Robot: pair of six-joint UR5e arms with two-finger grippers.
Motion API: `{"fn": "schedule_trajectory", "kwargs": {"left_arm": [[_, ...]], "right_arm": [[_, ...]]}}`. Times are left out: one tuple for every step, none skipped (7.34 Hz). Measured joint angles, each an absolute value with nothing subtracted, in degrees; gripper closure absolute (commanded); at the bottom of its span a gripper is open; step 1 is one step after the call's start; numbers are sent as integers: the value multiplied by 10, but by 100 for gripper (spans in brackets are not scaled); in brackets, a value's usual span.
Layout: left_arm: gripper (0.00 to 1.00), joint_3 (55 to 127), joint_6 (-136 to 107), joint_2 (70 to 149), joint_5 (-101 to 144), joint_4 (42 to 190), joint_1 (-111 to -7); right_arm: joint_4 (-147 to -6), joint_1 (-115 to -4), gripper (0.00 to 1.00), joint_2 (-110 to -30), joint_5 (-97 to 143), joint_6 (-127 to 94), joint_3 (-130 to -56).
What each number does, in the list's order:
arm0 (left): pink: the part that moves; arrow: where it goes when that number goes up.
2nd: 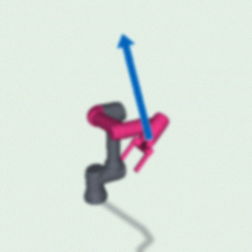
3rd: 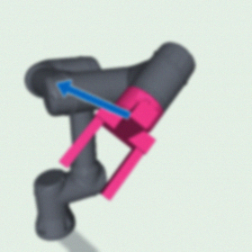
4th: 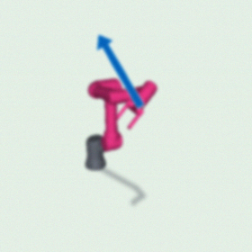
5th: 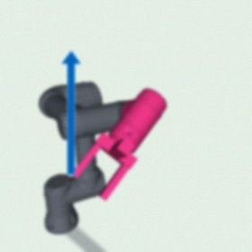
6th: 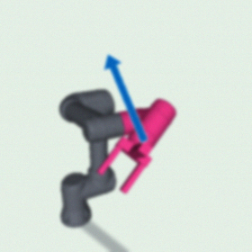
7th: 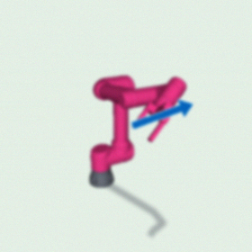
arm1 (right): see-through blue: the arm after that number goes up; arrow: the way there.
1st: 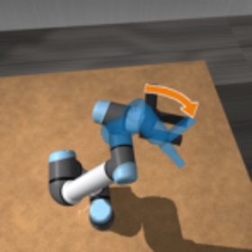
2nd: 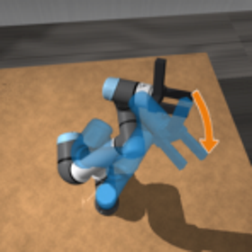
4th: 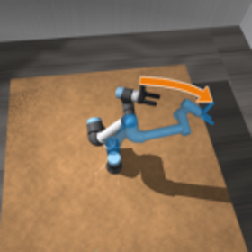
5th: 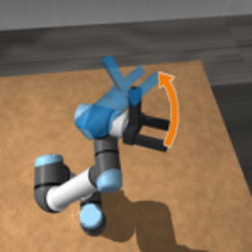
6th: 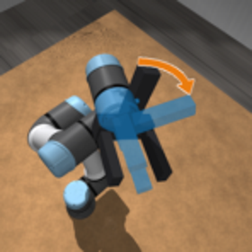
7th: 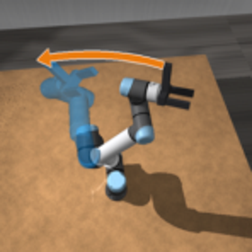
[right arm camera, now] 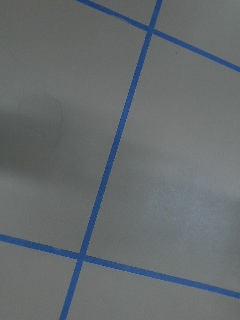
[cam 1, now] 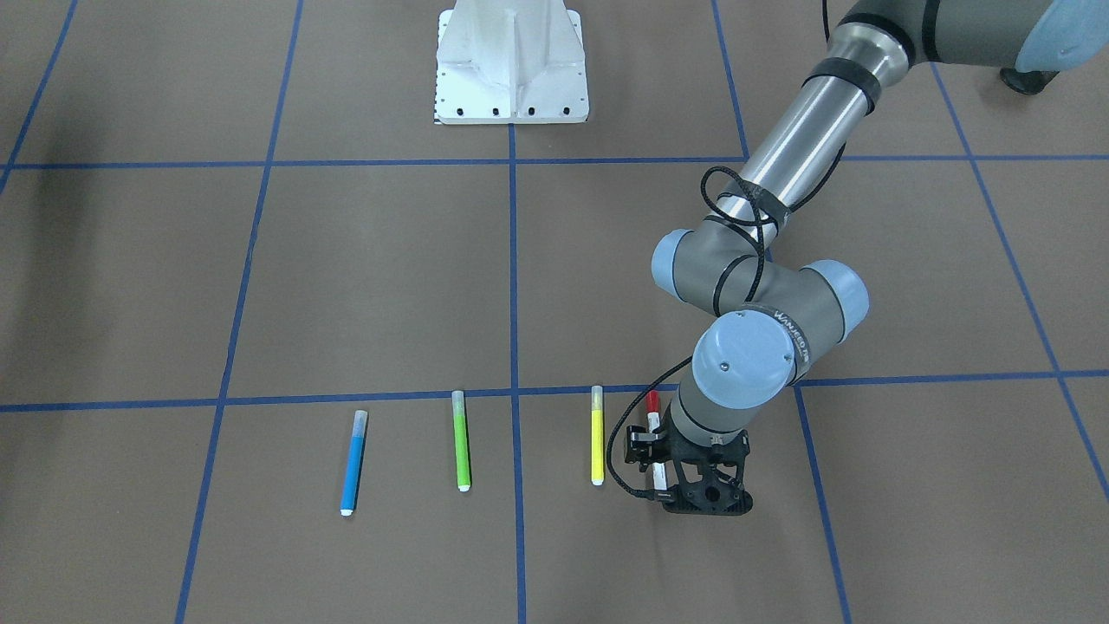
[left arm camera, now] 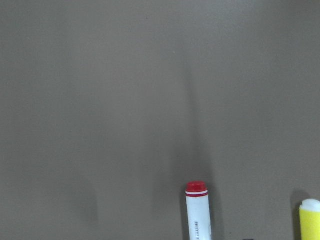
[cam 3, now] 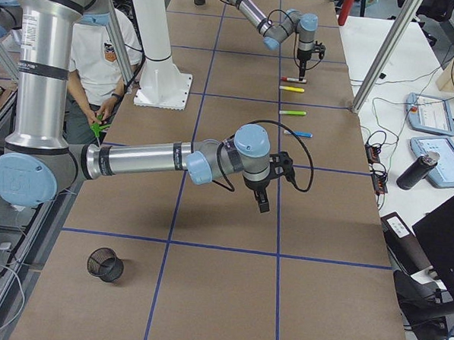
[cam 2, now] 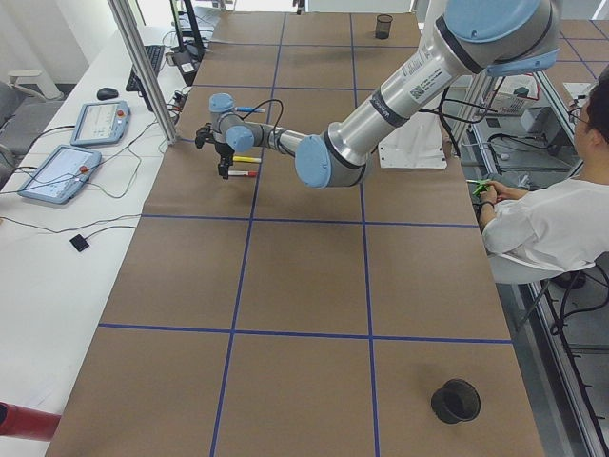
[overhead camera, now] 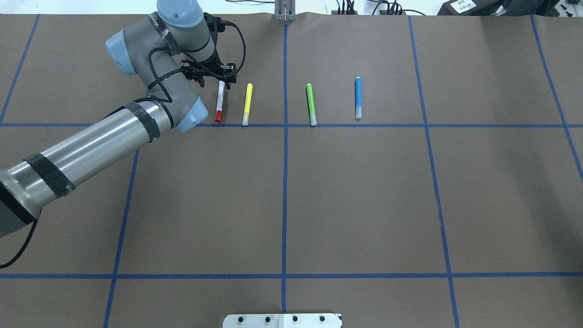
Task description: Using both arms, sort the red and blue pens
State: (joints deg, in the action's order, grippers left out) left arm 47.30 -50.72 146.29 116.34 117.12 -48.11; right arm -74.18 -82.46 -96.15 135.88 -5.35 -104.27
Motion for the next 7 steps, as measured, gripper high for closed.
{"fn": "schedule_trajectory", "kwargs": {"left_arm": [[37,469,-514,1465,1162,1176,-480],[39,465,-516,1465,1158,1182,-478],[41,459,-517,1466,1154,1190,-477],[44,455,-518,1467,1153,1195,-476],[53,453,-518,1468,1152,1198,-475],[56,451,-518,1468,1151,1198,-474],[69,450,-518,1468,1147,1199,-472]], "right_arm": [[-742,-824,0,-962,1359,-54,-1043],[-742,-824,0,-962,1359,-54,-1042],[-742,-823,0,-963,1359,-54,-1042],[-742,-823,0,-964,1359,-53,-1042],[-742,-823,0,-965,1359,-53,-1042],[-742,-823,0,-966,1358,-53,-1042],[-742,-823,0,-966,1358,-53,-1042]]}}
